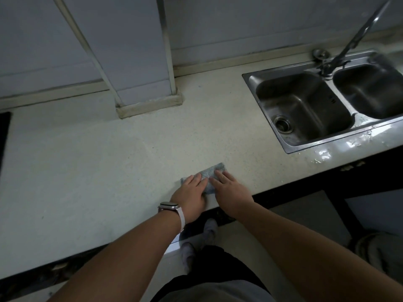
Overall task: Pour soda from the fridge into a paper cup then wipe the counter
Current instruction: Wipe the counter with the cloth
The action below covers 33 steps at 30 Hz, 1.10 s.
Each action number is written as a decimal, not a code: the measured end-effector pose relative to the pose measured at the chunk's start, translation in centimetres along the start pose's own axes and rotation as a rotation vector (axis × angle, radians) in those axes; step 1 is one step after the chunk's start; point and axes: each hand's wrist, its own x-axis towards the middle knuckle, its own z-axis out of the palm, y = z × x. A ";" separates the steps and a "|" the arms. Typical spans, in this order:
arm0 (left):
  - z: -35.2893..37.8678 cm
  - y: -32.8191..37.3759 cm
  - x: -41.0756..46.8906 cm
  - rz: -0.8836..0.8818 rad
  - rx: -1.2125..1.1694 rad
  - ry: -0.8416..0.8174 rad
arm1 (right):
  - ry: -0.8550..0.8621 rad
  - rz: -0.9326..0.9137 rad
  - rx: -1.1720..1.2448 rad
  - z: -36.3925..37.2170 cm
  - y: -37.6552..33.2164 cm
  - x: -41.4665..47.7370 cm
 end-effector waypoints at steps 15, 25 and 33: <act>2.3 4.1 0.8 -0.061 0.038 -0.028 | 0.006 -0.069 -0.026 -0.5 4.1 -1.9; 2.1 8.2 7.3 -0.101 0.032 -0.008 | -0.042 -0.049 -0.020 -3.5 10.0 1.3; 0.4 7.7 10.6 -0.154 -0.018 0.020 | -0.074 -0.157 -0.058 -6.7 11.5 4.9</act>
